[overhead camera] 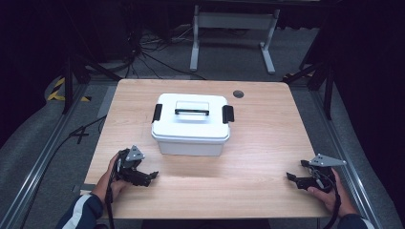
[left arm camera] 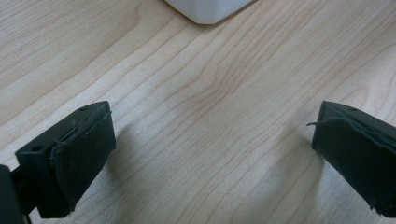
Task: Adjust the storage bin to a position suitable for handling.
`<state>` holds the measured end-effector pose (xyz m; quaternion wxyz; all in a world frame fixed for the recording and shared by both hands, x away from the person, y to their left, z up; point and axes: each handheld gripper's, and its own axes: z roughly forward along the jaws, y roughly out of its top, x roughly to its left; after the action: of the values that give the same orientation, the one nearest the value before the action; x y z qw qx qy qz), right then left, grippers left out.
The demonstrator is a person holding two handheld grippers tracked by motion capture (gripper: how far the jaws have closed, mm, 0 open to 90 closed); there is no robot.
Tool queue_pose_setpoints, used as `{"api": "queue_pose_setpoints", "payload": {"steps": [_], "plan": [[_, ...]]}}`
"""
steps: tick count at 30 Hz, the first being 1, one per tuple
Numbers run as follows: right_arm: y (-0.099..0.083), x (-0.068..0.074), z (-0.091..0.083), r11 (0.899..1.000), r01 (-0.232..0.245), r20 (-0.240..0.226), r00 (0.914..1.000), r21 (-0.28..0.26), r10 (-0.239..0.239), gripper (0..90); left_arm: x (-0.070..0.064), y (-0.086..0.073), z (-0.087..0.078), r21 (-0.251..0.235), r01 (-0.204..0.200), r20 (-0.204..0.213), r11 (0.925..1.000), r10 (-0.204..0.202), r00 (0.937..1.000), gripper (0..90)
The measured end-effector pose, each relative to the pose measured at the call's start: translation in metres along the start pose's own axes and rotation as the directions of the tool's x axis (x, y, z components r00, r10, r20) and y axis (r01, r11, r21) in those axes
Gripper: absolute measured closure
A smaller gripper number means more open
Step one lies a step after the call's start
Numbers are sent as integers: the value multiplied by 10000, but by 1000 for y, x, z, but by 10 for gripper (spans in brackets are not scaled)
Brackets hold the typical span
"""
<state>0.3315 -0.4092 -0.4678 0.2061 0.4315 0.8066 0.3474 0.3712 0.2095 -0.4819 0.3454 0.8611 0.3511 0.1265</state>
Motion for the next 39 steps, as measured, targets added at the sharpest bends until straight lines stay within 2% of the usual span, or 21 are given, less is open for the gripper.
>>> {"api": "queue_pose_setpoints", "payload": {"steps": [1, 2, 9, 14, 17, 18, 19, 22, 24, 28, 29, 31, 32, 33, 34, 38, 39], "plan": [[0, 0, 0, 10000, 18, -15, 10000, -6, -18, 149, 1, -1, -1, -2, -81, -45, 10000, 81, 10000, 1], [0, 0, 0, 10000, 31, -20, 10000, -5, -31, 149, 1, -1, -1, -34, 21, -61, 10000, -21, 10000, 1], [2, -1, 0, 9999, 66, -139, 9999, 117, -64, 147, 1, -5, -4, -112, 51, -195, 9999, -53, 9998, 6], [5, -5, -1, 9980, 455, -444, 9981, 444, -435, 154, 1, -5, -4, -114, -8, -189, 9999, 6, 9998, 6], [12, -6, -1, 9947, 648, -599, 9964, 797, -601, 264, 3, -5, -5, -63, -160, 14, 9999, 160, 9999, 6], [12, -6, -1, 9947, 648, -599, 9964, 797, -601, 264, 3, -5, -5, -63, -160, 14, 9999, 160, 9999, 5], [16, -7, -2, 9923, 841, -624, 9950, 906, -786, 276, 4, -5, -5, -54, -252, 37, 9997, 252, 9997, 5], [22, -7, -3, 9922, 863, -758, 9939, 902, -795, 292, 4, -5, -5, -15, -246, 45, 9997, 246, 9997, 5], [29, -6, -5, 9897, 1071, -756, 9921, 953, -1001, 299, 4, -5, -5, -14, -248, 45, 9997, 248, 9997, 5], [50, -1, -9, 9840, 1533, -746, 9864, 912, -1468, 317, 4, -5, -5, -57, -253, 43, 9997, 253, 9997, 5], [59, 1, -10, 9803, 1765, -766, 9825, 888, -1699, 319, 4, -5, -5, -43, -230, 54, 9997, 231, 9997, 5], [63, 3, -10, 9788, 1852, -788, 9808, 871, -1786, 324, 4, -5, -5, -60, -211, 67, 9998, 211, 9998, 5], [71, 7, -11, 9749, 2056, -789, 9768, 857, -1991, 328, 4, -5, -5, -39, -240, 54, 9997, 240, 9997, 5], [83, 13, -11, 9665, 2423, -902, 9679, 850, -2347, 338, 4, -5, -5, -50, -253, 50, 9997, 254, 9997, 6], [83, 13, -11, 9665, 2423, -902, 9679, 850, -2347, 338, 4, -5, -5, -43, -232, 55, 9997, 232, 9997, 6], [110, 24, -12, 9435, 3193, -1077, 9447, 888, -3096, 345, 4, -5, -5, -53, -255, 47, 9997, 255, 9997, 6], [115, 26, -12, 9402, 3279, -1067, 9420, 919, -3181, 345, 4, -5, -5, -45, -228, 55, 9997, 228, 9997, 6]]}}
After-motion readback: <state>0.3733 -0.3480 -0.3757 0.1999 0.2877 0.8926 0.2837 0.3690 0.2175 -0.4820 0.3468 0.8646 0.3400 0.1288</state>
